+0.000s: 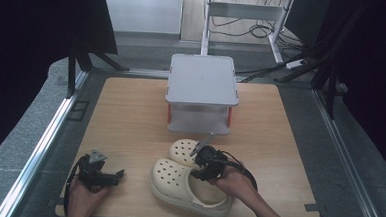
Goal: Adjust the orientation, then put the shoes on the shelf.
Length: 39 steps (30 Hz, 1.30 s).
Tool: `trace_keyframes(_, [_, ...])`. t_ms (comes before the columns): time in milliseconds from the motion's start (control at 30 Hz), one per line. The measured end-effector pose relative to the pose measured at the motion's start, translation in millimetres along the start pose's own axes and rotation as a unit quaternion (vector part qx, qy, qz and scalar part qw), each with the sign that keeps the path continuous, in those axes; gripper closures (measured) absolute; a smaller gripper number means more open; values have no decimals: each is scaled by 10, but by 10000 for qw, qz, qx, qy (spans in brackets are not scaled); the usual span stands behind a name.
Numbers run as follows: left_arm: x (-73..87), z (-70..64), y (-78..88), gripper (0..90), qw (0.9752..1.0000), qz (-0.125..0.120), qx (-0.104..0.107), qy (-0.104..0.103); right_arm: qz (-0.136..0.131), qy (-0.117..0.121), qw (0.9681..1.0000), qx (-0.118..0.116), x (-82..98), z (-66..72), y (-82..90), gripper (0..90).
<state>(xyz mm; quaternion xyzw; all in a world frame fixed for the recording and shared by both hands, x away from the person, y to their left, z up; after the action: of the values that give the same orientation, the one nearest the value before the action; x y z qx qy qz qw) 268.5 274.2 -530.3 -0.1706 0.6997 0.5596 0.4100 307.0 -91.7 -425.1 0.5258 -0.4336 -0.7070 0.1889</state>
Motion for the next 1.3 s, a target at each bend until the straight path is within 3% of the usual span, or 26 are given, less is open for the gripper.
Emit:
trace_keyframes(467, [0, 0, 0, 0, 10000, 2, 3, -3, -87, -63, 9999, 111, -254, -98, 409, 716])
trace_keyframes(1000, [-1, 1, -2, 0, 10000, -13, -1, -5, -217, -419, 9988, 134, -556, -240, 832, 717])
trace_keyframes(1300, [-2, 0, -1, 0, 10000, -6, -2, -8, -293, -607, 9973, 301, -744, -348, 1018, 716])
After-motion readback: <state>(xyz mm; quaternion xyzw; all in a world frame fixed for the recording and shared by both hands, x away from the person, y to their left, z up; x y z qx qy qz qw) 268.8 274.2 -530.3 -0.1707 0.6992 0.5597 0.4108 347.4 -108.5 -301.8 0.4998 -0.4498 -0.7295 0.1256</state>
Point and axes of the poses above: each handheld gripper's, and its own axes: y roughly backward along the jaws, x roughly out of its underside, z roughly to its left, the point moved 1 cm from there along -y, roughly forward along the jaws, and after that the axes turned 9 degrees about -z, right-handed, at the moved point
